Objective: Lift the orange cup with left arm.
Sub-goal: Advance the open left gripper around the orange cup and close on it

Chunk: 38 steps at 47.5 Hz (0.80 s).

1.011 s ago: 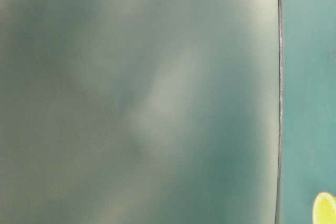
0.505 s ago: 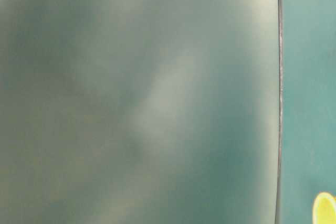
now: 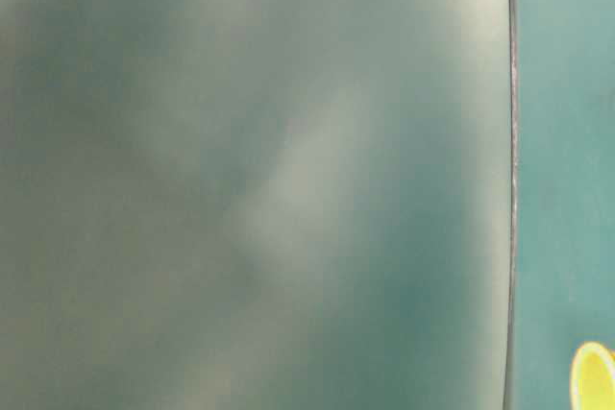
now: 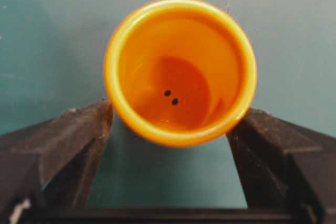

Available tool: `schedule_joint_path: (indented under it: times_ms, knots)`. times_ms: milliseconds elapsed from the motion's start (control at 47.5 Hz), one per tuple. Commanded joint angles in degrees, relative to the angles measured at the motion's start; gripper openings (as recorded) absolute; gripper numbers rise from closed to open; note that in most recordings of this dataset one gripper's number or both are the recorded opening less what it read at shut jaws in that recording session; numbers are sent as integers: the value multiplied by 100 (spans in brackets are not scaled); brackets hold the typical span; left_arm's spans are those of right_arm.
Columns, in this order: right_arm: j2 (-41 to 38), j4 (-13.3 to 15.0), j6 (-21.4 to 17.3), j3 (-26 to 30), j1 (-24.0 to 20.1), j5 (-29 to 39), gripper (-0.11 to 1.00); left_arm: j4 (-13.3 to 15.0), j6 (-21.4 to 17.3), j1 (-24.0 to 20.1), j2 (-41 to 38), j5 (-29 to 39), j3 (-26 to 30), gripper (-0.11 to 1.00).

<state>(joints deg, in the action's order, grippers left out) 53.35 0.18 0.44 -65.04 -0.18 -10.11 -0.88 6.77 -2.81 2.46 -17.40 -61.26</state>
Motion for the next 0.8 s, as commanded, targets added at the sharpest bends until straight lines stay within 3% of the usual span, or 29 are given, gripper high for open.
schedule_joint_path:
  times_ms: [0, 505, 779]
  knots:
    - [-9, 0, 9, 167, -9, -18, 0, -18, -18, -9, -18, -44, 167, 80]
    - [-18, 0, 9, 167, -9, 35, 0, -18, -202, 88, -281, -9, 510, 80]
    - [-18, 9, 0, 167, -9, 53, 0, -18, -211, 88, -264, 132, 501, 69]
